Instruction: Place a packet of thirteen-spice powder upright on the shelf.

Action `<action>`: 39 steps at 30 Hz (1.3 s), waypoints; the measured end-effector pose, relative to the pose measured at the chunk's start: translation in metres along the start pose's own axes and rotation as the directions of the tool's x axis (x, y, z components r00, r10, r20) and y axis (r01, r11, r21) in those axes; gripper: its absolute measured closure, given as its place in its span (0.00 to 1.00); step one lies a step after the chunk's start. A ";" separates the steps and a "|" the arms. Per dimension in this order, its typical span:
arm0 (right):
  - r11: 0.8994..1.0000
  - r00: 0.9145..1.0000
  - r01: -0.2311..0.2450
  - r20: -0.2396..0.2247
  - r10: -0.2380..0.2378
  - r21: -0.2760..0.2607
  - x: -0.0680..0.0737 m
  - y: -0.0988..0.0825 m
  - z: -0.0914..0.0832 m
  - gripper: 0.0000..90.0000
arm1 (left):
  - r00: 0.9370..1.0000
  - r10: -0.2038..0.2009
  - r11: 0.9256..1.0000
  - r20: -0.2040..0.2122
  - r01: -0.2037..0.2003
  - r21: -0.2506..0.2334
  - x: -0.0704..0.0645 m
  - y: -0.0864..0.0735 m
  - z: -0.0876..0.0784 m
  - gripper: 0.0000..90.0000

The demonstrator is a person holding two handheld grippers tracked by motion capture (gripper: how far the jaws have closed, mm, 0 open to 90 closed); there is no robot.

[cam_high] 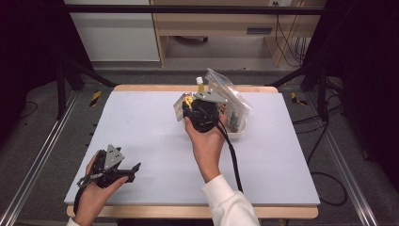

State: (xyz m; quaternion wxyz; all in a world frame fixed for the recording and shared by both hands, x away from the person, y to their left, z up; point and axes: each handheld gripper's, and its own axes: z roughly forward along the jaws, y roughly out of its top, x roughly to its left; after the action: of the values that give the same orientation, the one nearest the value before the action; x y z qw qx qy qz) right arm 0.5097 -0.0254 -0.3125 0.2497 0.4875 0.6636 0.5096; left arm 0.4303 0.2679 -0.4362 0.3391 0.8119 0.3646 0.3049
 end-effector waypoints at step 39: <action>1.000 0.983 -0.023 0.184 0.026 -0.019 -0.009 -0.025 0.036 0.76 | 0.999 0.038 0.999 0.004 -0.038 0.006 -0.006 0.004 0.000 0.14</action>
State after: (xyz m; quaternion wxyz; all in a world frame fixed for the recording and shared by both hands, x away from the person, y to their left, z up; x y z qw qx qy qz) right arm 0.5327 -0.0179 -0.3501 0.3077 0.5385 0.6272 0.4711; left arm 0.4289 0.2612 -0.4348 0.3312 0.8204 0.3493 0.3087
